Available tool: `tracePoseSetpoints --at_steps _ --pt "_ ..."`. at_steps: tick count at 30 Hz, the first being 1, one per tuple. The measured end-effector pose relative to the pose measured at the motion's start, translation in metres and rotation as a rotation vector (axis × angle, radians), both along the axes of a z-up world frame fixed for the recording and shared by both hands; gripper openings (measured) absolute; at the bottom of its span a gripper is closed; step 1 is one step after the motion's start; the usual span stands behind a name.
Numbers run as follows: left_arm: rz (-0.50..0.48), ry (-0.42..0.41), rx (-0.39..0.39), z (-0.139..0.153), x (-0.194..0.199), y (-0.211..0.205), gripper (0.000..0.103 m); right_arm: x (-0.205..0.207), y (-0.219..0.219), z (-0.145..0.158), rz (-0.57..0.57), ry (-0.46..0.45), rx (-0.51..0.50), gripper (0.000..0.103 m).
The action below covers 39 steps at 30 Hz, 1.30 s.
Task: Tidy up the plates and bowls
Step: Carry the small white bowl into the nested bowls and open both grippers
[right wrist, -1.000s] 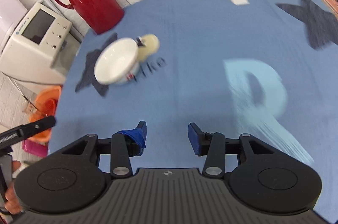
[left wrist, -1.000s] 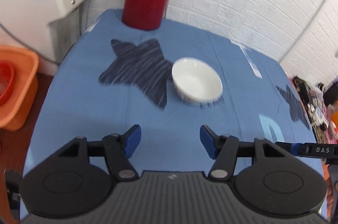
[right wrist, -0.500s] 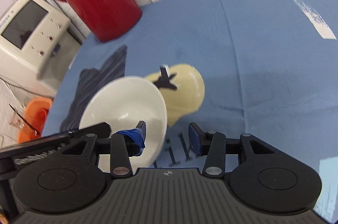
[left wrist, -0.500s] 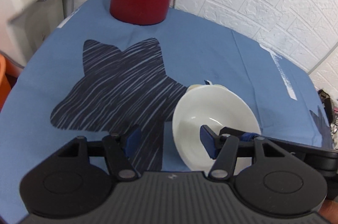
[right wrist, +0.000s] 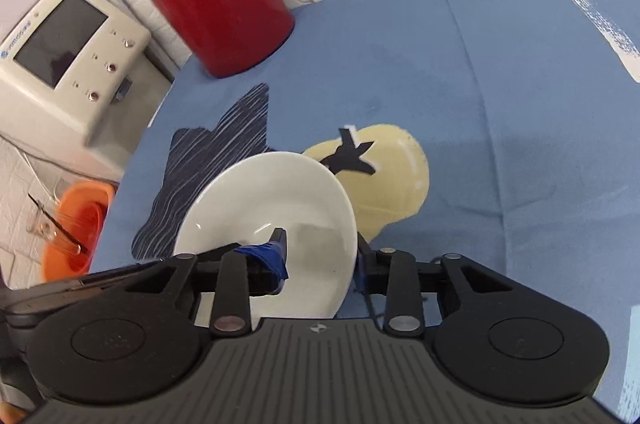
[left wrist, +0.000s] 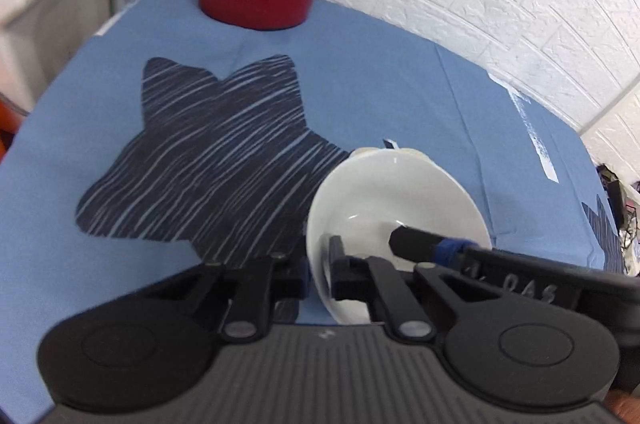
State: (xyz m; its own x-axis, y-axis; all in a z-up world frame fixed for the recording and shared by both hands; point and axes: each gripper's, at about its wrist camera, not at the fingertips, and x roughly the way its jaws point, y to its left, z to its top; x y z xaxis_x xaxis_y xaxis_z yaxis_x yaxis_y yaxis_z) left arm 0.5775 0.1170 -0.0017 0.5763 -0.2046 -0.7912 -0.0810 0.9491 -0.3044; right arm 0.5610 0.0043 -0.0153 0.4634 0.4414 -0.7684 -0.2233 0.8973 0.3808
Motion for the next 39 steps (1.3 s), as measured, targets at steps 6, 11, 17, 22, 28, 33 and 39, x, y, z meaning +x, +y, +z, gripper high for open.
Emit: tracePoseSetpoints --at_steps 6,11,17,22,28,33,39 --pt "-0.054 -0.034 -0.004 0.026 -0.045 -0.01 0.001 -0.051 -0.006 0.024 0.035 -0.043 -0.001 0.017" --pt "-0.11 -0.054 -0.059 0.054 -0.117 -0.04 0.001 -0.122 -0.04 0.058 0.044 -0.13 -0.052 0.021" --pt "-0.224 -0.09 -0.06 0.077 -0.216 -0.105 0.001 -0.237 -0.105 0.075 -0.001 -0.187 -0.089 0.023" --pt "-0.339 -0.09 -0.061 0.062 -0.276 -0.159 0.0 -0.311 -0.152 0.06 -0.087 -0.215 -0.11 0.024" --pt "-0.421 -0.056 -0.051 0.041 -0.313 -0.199 0.0 -0.361 -0.18 0.035 -0.185 -0.275 -0.128 0.024" --pt "-0.427 -0.081 -0.022 0.033 -0.333 -0.212 0.0 -0.382 -0.195 0.018 -0.241 -0.284 -0.066 0.023" --pt "-0.423 -0.078 0.02 0.024 -0.334 -0.217 0.0 -0.377 -0.205 0.003 -0.263 -0.218 0.036 0.024"
